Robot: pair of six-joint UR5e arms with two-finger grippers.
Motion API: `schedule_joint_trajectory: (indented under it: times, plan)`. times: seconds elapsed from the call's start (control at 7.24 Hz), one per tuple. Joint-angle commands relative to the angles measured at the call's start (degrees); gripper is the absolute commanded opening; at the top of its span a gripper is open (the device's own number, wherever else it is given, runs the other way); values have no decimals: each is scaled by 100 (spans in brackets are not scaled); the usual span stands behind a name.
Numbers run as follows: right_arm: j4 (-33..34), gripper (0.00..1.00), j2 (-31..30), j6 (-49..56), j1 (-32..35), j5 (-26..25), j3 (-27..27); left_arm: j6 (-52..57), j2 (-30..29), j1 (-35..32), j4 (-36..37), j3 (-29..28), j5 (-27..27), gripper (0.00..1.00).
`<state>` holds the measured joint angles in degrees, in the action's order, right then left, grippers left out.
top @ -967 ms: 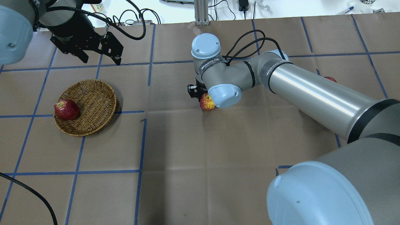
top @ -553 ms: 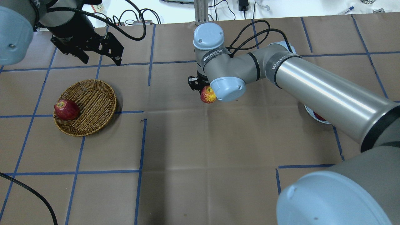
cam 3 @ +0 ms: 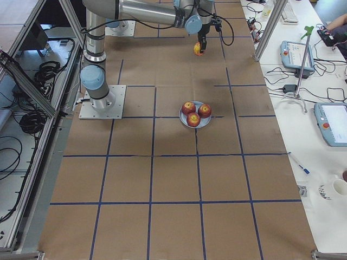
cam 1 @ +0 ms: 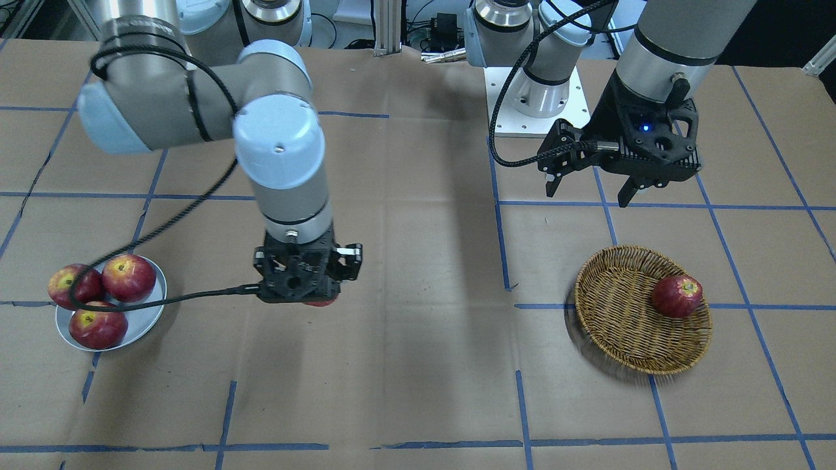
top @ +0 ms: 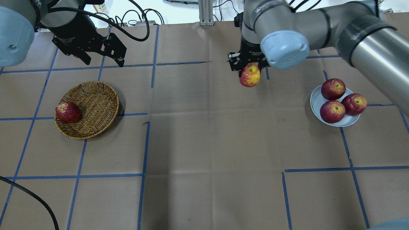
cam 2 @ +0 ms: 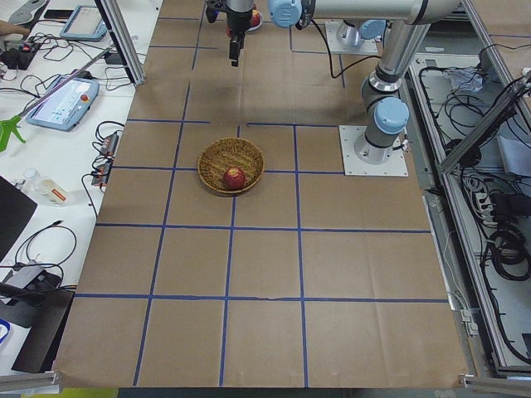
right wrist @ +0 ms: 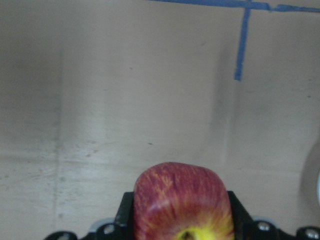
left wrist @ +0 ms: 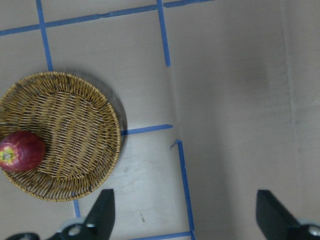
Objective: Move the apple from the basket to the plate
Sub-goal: 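Lift and carry the apple with the right gripper to the plate, then lower the apple onto the plate apples and open the right gripper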
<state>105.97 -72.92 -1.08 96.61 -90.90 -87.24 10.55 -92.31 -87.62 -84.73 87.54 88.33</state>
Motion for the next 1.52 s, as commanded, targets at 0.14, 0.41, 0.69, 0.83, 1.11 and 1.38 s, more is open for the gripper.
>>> schedule_joint_trajectory:
  times: [0.14, 0.41, 0.69, 0.83, 1.11, 1.38]
  plan:
    - [-270, 63, -494, 2369, -1755, -24, -528, 0, 3, 8, 0, 9, 0, 99]
    - [-69, 62, -495, 3347, -2748, 72, -863, 0, -6, 8, 0, 18, 0, 99]
    - [859, 61, -416, 3955, -3164, 81, -1459, 0, -6, 8, 0, 9, 0, 99]
    - [1186, 61, -407, 4018, -3183, 107, -1680, 0, 3, 8, 0, 18, 0, 99]
    - [1391, 61, -241, 4028, -3192, 169, -1761, 0, -6, 8, 0, 18, 0, 99]
    - [1383, 62, -214, 4002, -3175, 169, -1761, 0, -15, 17, 0, 18, 0, 99]
